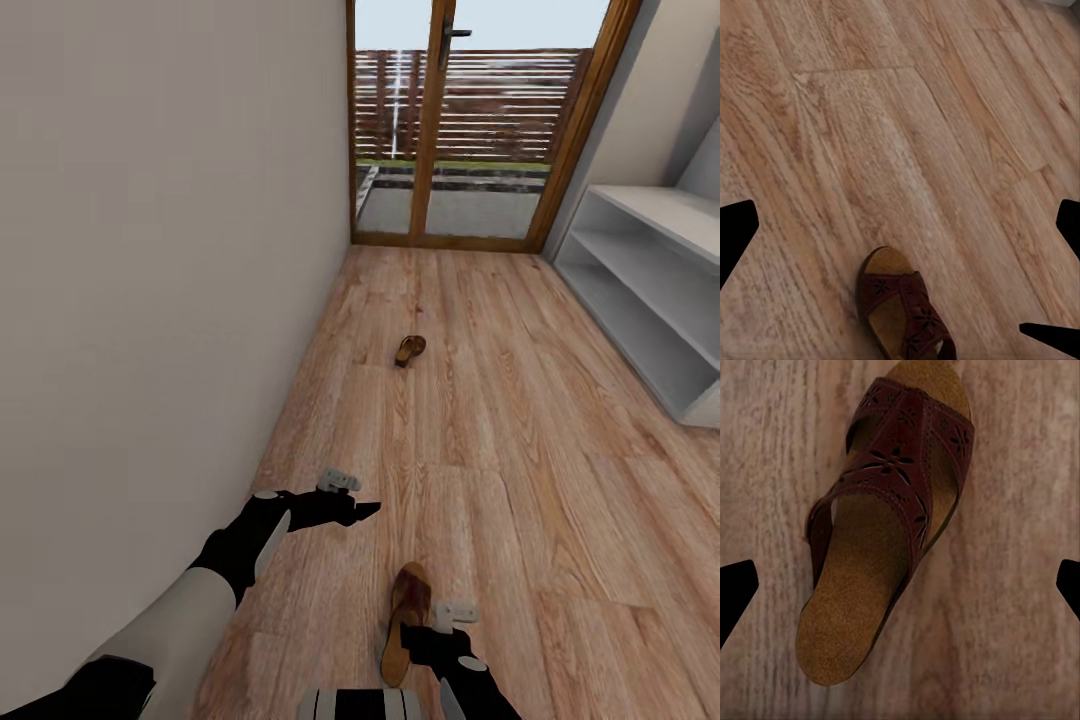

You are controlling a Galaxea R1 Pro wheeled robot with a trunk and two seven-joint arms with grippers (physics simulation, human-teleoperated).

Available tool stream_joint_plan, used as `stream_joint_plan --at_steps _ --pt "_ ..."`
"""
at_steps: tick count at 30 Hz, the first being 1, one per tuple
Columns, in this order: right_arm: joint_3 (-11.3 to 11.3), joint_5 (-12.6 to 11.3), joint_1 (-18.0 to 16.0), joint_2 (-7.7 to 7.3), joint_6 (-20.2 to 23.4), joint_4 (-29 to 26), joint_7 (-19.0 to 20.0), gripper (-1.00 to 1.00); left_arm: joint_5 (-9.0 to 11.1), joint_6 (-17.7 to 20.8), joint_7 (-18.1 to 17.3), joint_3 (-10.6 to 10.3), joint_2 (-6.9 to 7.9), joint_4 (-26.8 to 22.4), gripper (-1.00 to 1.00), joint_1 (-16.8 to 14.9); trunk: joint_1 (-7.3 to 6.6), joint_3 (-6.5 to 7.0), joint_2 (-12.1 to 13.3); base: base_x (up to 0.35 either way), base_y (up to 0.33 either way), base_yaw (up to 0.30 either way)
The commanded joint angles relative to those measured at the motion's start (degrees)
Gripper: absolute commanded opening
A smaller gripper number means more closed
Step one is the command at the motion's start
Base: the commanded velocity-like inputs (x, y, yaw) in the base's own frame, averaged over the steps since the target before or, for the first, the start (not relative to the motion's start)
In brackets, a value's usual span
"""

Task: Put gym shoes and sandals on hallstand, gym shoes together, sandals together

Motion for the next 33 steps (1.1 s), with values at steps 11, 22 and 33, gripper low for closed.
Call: stream_joint_plan --at_steps 11,22,33 --pt "0.1 -0.3 0.0 0.00 0.3 -0.1 -0.3 1.00 0.0 0.5 -0.2 -0.1 -0.12 -0.1 1.00 0.0 -0.01 -0.05 0.0 -0.008 0.000 0.005" --pt "0.1 -0.3 0.0 0.00 0.3 -0.2 -0.3 1.00 0.0 0.5 -0.2 -0.2 -0.13 -0.2 1.00 0.0 -0.01 -0.44 0.0 0.000 0.000 0.097" --pt "0.0 -0.3 0.0 0.00 0.3 -0.2 -0.3 1.00 0.0 0.6 -0.2 -0.1 -0.26 -0.2 1.00 -0.1 0.27 -3.45 -0.2 0.000 0.000 0.008"
